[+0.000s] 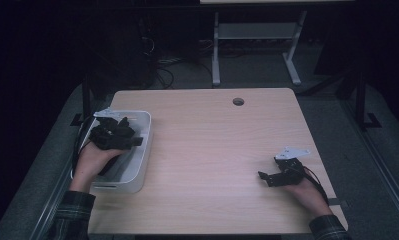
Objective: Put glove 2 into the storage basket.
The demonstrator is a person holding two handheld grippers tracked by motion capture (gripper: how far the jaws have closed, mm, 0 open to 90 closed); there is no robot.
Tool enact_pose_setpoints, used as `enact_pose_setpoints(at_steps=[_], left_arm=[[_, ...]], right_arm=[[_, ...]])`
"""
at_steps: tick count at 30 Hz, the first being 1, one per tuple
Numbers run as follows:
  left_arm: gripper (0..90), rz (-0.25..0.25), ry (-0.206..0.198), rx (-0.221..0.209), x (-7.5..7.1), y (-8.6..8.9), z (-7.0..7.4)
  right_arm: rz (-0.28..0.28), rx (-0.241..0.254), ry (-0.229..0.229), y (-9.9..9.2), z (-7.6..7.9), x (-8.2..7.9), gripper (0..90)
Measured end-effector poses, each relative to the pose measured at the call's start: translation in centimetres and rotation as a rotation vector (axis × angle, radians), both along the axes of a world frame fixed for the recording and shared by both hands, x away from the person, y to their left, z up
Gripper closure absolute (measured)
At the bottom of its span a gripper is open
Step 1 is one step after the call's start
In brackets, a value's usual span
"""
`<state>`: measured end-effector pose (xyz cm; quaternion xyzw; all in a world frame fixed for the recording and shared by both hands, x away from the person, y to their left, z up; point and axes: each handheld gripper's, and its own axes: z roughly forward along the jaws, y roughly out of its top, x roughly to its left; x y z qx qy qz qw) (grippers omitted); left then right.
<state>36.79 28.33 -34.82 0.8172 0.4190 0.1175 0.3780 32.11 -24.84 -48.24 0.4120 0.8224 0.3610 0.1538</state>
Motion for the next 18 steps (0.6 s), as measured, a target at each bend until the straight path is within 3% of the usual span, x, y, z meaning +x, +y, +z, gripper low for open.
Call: enact_pose_setpoints(at_steps=[9, 18], left_arm=[[17.9, -0.137, -0.021, -0.047, -1.6, -6.3, -1.2], [17.9, -0.225, -0.029, -0.068, -3.6, -10.9, -3.6]], right_arm=[[-0.001, 0.001, 0.002, 0.0, 0.0, 0.0, 12.2], [0.000, 0.001, 0.002, 0.0, 0.0, 0.0, 12.1]])
